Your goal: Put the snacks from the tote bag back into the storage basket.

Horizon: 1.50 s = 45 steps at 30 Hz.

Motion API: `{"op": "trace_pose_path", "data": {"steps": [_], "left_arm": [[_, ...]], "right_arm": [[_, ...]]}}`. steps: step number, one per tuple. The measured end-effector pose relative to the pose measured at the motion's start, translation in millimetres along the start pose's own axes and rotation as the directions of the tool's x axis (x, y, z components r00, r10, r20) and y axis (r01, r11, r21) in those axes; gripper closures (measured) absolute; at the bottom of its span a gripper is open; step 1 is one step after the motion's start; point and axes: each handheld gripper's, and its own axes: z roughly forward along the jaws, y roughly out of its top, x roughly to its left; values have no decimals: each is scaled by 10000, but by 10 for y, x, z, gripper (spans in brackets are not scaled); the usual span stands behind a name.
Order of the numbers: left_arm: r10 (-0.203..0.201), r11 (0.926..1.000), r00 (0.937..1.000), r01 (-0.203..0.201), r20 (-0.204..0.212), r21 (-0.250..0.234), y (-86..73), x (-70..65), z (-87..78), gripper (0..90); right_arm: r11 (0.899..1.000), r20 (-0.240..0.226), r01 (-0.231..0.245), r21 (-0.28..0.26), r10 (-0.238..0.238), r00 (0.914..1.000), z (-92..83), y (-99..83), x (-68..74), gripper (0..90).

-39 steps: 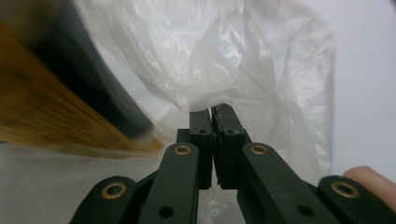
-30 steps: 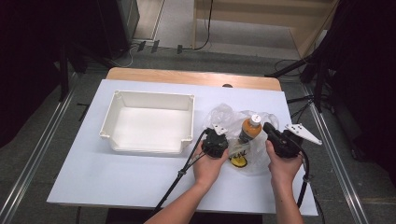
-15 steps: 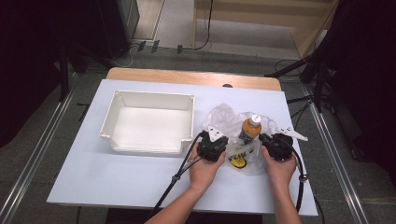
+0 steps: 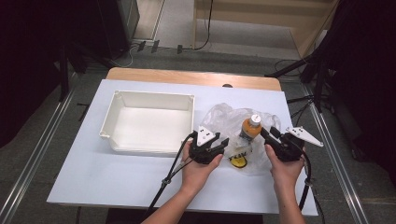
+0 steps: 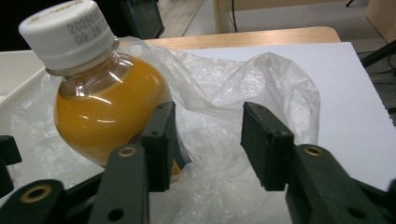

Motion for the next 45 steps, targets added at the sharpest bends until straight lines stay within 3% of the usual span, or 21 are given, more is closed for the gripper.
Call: {"op": "trace_pose_path", "data": {"steps": [1, 4, 5, 11, 19, 25, 29, 45], "left_arm": [[17, 10000, 10000, -17, 37, 12, 3, 6, -11, 480], [90, 9999, 9999, -89, 88, -65, 12, 24, -53, 403], [78, 9999, 9999, -77, 87, -102, 15, 33, -72, 335], [-33, 9998, 9996, 39, 290, -194, 11, 124, -174, 196], [156, 9997, 9996, -151, 246, -198, 27, 213, -314, 70], [162, 9995, 9997, -157, 180, -282, 25, 298, -416, 40], [9, 9990, 10000, -8, 10, -445, 5, 379, -524, 34], [-89, 9974, 9995, 67, -306, -712, -54, 584, -818, 34]], "right_arm": [[10000, 7, 13, -81, -13, 10000, -26, 7, -5, 512], [9999, 7, 11, -154, -11, 10000, -57, 16, 12, 485], [9995, -8, 80, -304, -80, 10000, -88, 26, 31, 462], [9989, -144, 152, -443, -159, 9998, -137, 34, 71, 429], [9984, -513, 328, -451, -351, 9981, -152, 14, 110, 332], [9975, -703, 595, -393, -622, 9956, -140, 1, 168, 268], [9983, -934, 510, -284, -534, 9942, -120, -9, 196, 212], [9965, -885, 784, -283, -807, 9928, -15, -11, 302, 201]]}}
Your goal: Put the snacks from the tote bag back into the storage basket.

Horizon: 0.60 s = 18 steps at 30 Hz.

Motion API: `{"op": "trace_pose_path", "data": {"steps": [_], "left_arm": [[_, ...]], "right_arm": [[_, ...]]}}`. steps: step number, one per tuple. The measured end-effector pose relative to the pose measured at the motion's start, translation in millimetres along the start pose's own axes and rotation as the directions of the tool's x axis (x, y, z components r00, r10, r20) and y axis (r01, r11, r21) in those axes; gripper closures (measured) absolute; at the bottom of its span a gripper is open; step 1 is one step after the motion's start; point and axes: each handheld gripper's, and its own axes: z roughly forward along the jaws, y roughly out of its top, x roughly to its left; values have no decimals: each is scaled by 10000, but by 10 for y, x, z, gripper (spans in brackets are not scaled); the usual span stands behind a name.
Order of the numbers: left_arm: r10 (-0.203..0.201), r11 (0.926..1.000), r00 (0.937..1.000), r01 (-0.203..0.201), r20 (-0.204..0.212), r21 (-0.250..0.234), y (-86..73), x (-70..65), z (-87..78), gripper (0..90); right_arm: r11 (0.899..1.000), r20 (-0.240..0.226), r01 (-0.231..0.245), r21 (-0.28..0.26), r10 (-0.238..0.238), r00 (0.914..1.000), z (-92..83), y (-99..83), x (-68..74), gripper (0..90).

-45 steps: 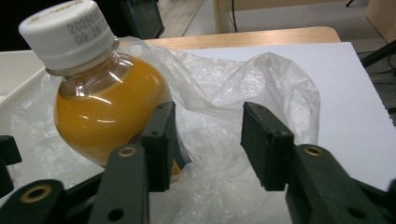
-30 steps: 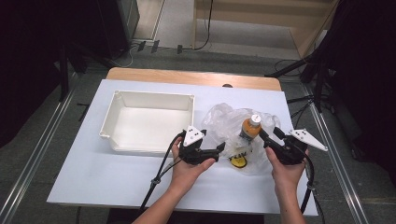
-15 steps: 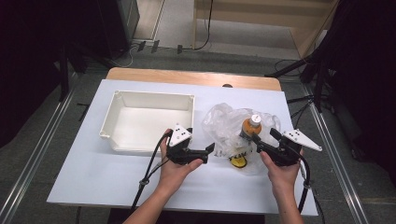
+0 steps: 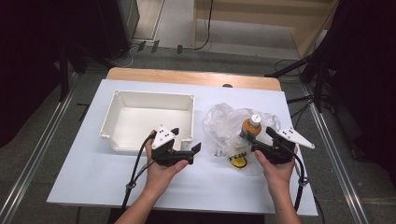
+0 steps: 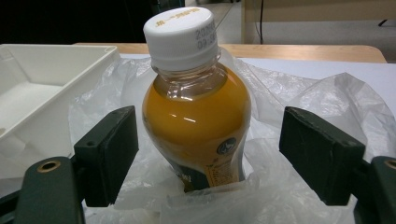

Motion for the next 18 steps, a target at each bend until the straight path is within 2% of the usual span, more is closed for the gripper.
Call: {"op": "trace_pose_path", "data": {"steps": [6, 11, 18], "left_arm": [[111, 9999, 9999, -111, -88, 3, -6, 53, -70, 34], [-34, 10000, 9998, 33, -197, -57, -24, 118, -144, 34], [20, 10000, 9993, -21, -371, -31, -49, 227, -284, 34]], "right_arm": [[9999, 25, 109, -38, -109, 9999, 23, 5, 26, 205], [9999, 56, 141, 69, -142, 9999, 72, -15, 46, 225], [9995, 275, 324, 66, -325, 9991, 131, -38, 78, 263]]}}
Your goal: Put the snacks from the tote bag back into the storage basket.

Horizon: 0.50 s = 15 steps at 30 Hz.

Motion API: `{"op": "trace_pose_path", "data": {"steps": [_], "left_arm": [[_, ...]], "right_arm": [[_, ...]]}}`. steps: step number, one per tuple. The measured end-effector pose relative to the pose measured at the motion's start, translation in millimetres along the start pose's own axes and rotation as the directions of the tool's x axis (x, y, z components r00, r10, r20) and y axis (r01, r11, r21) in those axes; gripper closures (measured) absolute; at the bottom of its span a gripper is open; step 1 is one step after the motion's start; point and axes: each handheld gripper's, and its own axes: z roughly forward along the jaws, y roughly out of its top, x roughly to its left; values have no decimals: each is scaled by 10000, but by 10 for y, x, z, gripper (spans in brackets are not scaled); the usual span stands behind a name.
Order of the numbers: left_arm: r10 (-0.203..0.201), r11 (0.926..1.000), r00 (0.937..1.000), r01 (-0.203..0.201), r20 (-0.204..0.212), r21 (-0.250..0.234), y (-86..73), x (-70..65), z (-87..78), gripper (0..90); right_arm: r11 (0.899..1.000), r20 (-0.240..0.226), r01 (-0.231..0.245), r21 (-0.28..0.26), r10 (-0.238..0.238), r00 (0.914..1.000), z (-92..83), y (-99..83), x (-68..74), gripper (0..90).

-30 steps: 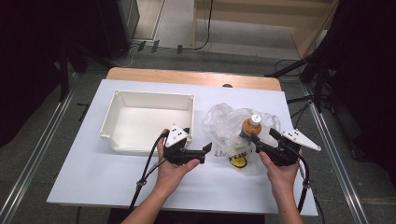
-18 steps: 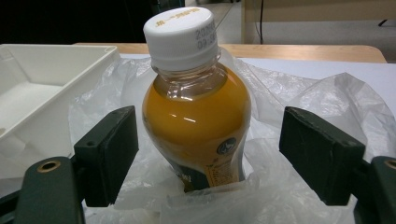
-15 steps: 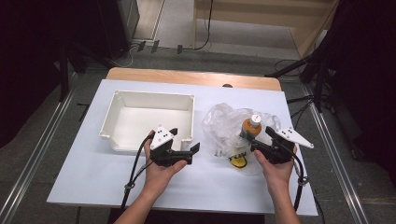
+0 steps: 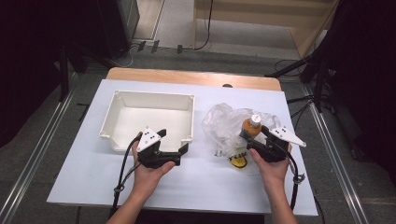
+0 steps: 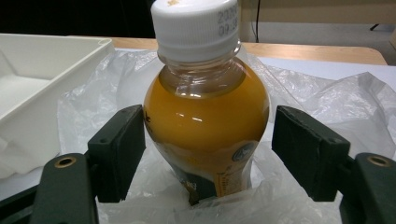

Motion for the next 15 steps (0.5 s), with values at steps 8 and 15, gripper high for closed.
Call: {"op": "trace_pose_path", "data": {"steps": [8, 15], "left_arm": [[-52, 9999, 9997, 49, -256, -123, -20, 127, -159, 34], [-34, 9999, 9990, 30, -443, -103, -73, 232, -291, 34]], "right_arm": [[10000, 71, -39, 73, 38, 10000, 58, -14, 31, 262], [9999, 296, -136, 82, 133, 9995, 115, -41, 50, 249]]}}
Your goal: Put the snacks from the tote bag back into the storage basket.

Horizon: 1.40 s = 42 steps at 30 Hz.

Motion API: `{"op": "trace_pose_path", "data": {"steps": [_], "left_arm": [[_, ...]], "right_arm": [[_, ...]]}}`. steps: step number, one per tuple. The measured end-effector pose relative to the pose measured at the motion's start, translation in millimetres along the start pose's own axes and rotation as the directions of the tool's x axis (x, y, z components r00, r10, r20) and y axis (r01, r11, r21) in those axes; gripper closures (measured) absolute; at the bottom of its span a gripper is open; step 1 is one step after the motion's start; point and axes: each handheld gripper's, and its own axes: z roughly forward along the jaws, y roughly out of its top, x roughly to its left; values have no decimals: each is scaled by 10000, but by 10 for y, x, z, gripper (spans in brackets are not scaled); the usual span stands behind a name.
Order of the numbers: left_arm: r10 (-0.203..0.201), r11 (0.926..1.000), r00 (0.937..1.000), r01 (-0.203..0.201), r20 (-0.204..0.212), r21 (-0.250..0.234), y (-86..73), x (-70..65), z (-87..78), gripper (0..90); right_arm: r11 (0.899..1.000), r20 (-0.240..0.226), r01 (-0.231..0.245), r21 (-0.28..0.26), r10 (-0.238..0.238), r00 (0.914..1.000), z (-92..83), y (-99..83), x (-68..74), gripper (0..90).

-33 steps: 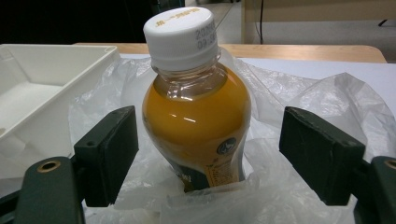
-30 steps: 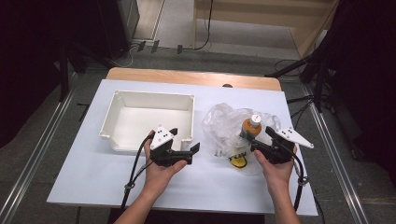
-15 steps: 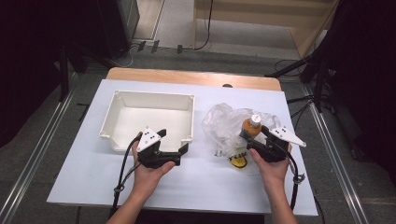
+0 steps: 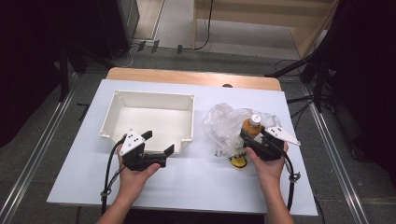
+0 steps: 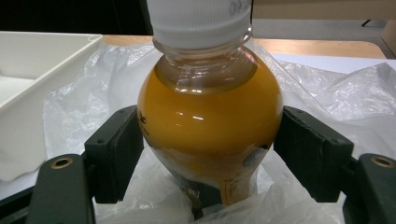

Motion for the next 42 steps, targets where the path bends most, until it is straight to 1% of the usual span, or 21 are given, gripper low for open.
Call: {"op": "trace_pose_path", "data": {"steps": [2, 5, 7, 8, 11, 14, 16, 17, 18, 19, 21, 22, 24, 25, 26, 28, 31, 37, 38, 42], "left_arm": [[-71, 10000, 10000, 71, -12, -50, -4, 26, -38, 34], [-38, 9999, 10000, 37, -73, -104, -15, 86, -108, 34], [-69, 9999, 9999, 68, -75, -151, -19, 99, -123, 34], [-83, 9998, 9999, 82, -82, -176, -22, 112, -141, 34], [-135, 9995, 9998, 132, -109, -280, -33, 147, -199, 34], [-146, 9993, 9999, 143, -78, -348, -56, 170, -256, 34], [-204, 9988, 9998, 202, -62, -438, -75, 181, -290, 34], [-147, 9989, 9999, 144, -78, -443, -78, 195, -303, 34], [57, 9993, 9998, -65, -210, -382, -77, 225, -319, 35], [57, 9993, 9998, -65, -210, -382, -77, 225, -319, 34], [57, 9993, 9996, -67, -259, -376, -78, 269, -332, 34], [-42, 9991, 9995, 29, -308, -425, -79, 318, -343, 35], [-51, 9990, 9994, 36, -353, -437, -79, 340, -351, 35], [-158, 9987, 9990, 138, -412, -490, -82, 391, -376, 35], [-158, 9987, 9990, 138, -412, -490, -82, 391, -376, 35], [-319, 9981, 9984, 293, -477, -541, -91, 443, -401, 35], [-409, 9978, 9981, 384, -463, -536, -96, 461, -412, 36], [-395, 9977, 9986, 374, -357, -572, -102, 448, -419, 36], [-362, 9977, 9987, 340, -372, -594, -97, 451, -418, 36], [-563, 9965, 9977, 538, -373, -643, -85, 477, -416, 42]], "right_arm": [[10000, 55, -10, 17, 10, 10000, 15, -4, 1, 249], [10000, 88, 48, 33, -49, 9999, 38, -10, 10, 251], [10000, 115, 53, 47, -54, 9999, 42, -12, 11, 253], [10000, 112, -36, 89, 35, 9999, 50, -19, 20, 254], [9999, 144, 1, 134, -2, 9999, 63, -27, 31, 254], [9997, 162, -104, 200, 101, 9998, 78, -36, 46, 266], [9997, 293, -136, 184, 131, 9995, 86, -42, 57, 274], [9996, 351, -195, 194, 189, 9992, 88, -45, 67, 275], [9996, 427, -190, 231, 180, 9989, 97, -52, 74, 277], [9996, 427, -190, 231, 180, 9989, 97, -52, 74, 277], [9995, 497, -166, 278, 152, 9987, 110, -64, 73, 276], [9993, 550, -150, 349, 131, 9984, 126, -79, 70, 277], [9992, 547, -176, 367, 156, 9984, 140, -88, 67, 280], [9988, 556, -265, 419, 241, 9982, 162, -100, 68, 300], [9988, 556, -265, 419, 241, 9982, 162, -100, 68, 300], [9993, 743, -276, 269, 255, 9969, 172, -110, 82, 322], [9995, 802, -257, 195, 240, 9965, 169, -113, 93, 325], [9986, 704, -514, -117, 521, 9962, 170, -118, 88, 307], [9986, 701, -506, -139, 514, 9962, 172, -115, 89, 306], [9991, 584, -412, -138, 419, 9974, 176, -114, 71, 320]]}}
